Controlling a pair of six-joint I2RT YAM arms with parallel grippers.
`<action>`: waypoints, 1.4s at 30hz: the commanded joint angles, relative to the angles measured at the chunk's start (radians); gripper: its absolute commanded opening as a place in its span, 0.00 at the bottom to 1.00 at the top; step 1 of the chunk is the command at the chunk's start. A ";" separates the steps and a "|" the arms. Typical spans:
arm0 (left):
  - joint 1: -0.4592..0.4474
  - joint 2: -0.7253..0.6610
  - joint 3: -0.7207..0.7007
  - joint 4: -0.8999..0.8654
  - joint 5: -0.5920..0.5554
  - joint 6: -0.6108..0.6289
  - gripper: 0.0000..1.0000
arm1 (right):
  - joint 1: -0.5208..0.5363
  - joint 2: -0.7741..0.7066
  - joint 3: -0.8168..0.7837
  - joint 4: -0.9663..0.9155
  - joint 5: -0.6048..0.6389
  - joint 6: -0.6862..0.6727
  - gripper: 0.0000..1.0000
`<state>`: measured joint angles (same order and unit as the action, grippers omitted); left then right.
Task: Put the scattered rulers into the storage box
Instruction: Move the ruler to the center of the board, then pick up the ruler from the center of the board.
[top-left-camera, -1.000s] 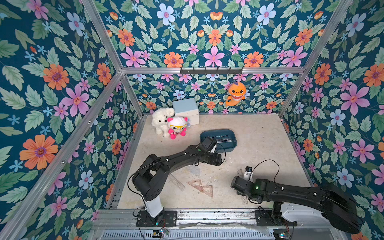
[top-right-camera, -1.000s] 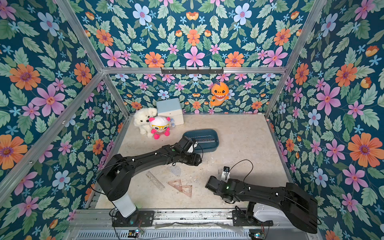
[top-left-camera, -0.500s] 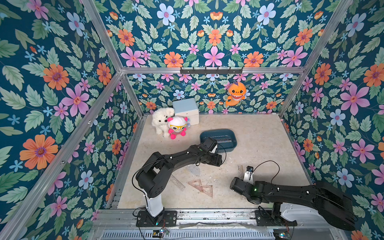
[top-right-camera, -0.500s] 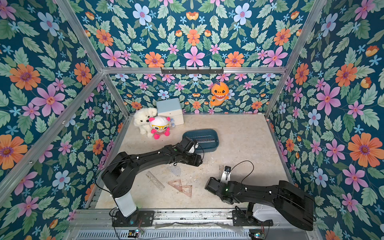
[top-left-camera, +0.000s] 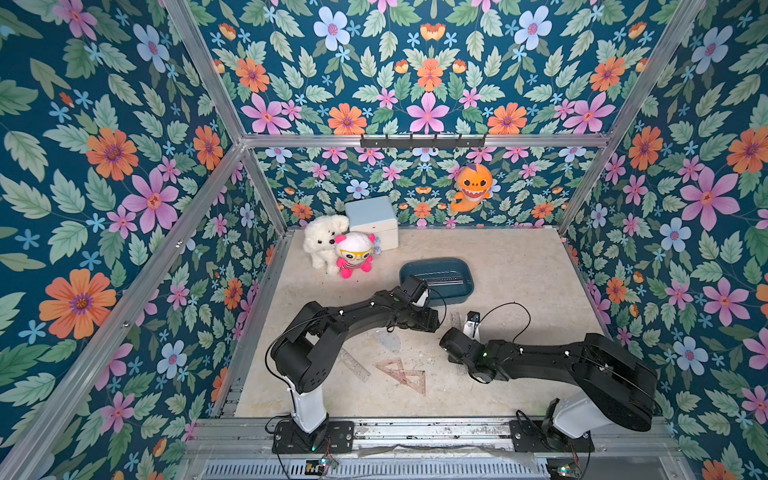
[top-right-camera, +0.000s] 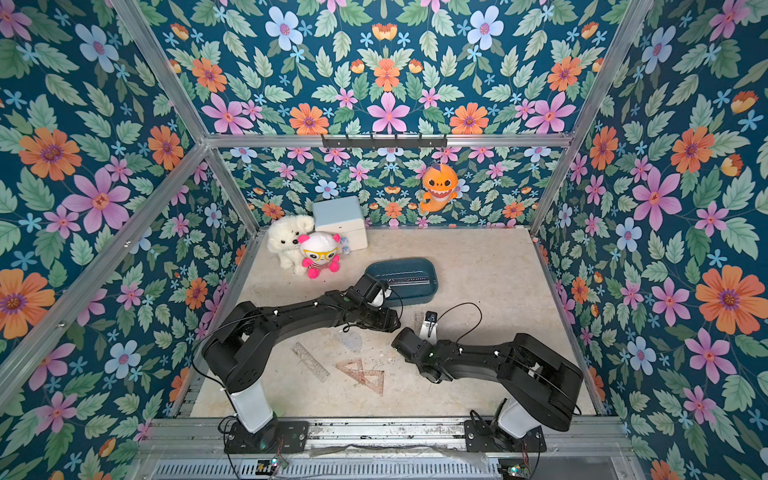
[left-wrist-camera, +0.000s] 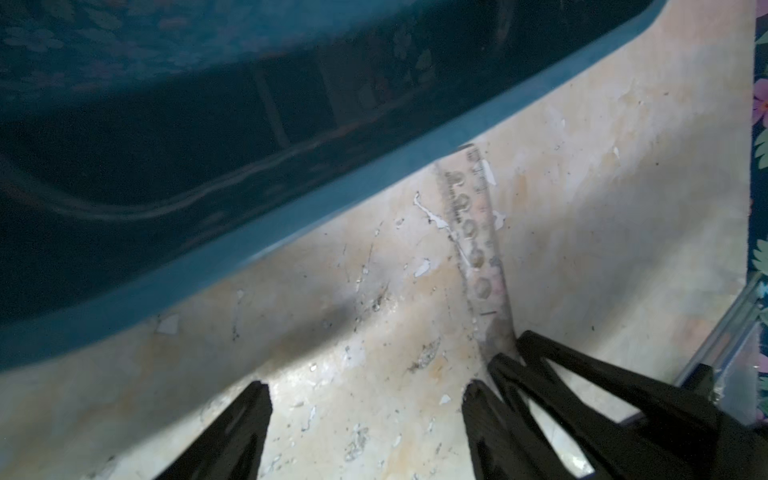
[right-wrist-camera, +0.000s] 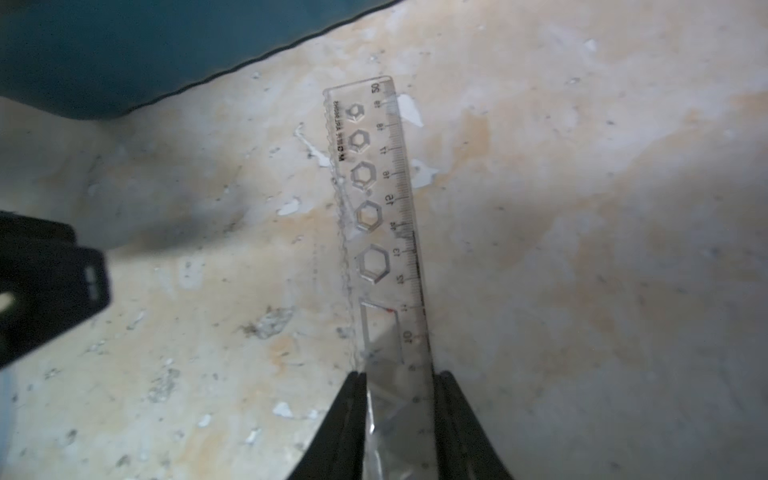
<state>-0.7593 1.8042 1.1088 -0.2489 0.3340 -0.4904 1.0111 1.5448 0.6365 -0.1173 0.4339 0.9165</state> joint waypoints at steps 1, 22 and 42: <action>0.003 0.013 0.020 0.030 0.057 -0.010 0.78 | -0.009 0.019 0.011 -0.051 -0.150 -0.043 0.32; -0.014 0.083 -0.053 0.086 0.230 -0.094 0.65 | -0.189 -0.200 -0.210 0.313 -0.375 -0.087 0.00; -0.015 0.148 -0.038 0.112 0.273 -0.117 0.64 | -0.203 -0.172 -0.262 0.373 -0.386 -0.087 0.00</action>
<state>-0.7734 1.9335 1.0782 -0.0223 0.6506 -0.5915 0.8085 1.3674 0.3798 0.2363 0.0441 0.8371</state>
